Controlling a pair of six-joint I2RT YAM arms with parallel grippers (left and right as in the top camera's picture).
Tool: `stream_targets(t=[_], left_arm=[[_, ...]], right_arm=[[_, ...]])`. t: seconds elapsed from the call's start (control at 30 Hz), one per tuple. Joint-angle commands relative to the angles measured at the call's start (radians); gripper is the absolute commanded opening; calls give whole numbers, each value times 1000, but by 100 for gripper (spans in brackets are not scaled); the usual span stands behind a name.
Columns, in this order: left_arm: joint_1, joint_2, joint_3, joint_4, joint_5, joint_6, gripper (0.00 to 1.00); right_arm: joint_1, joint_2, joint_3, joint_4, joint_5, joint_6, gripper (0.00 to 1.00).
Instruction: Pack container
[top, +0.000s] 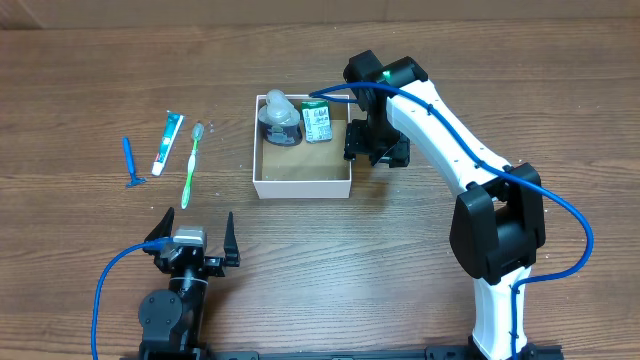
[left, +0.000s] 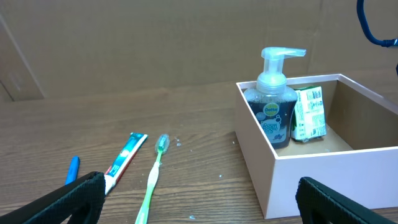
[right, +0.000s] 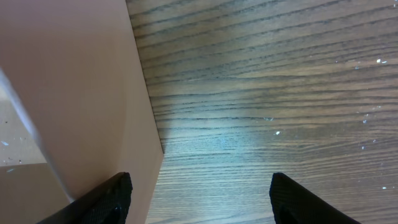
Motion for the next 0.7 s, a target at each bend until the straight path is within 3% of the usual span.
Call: stream_targets(t=[0.0, 0.33, 0.5, 0.53, 0.67], left_arm=[[-4, 1, -2, -1, 11, 12, 100], [-4, 1, -2, -1, 11, 12, 100], [-4, 1, -2, -1, 11, 12, 100], [-4, 1, -2, -1, 11, 12, 100], [-4, 1, -2, -1, 11, 12, 100]], right_arm=[[0, 4, -5, 10, 25, 14, 74], [-178, 4, 24, 42, 63, -115, 79], [-287, 4, 24, 76, 50, -142, 90], [-307, 4, 24, 86, 51, -145, 99], [-372, 4, 24, 133, 51, -166, 100]])
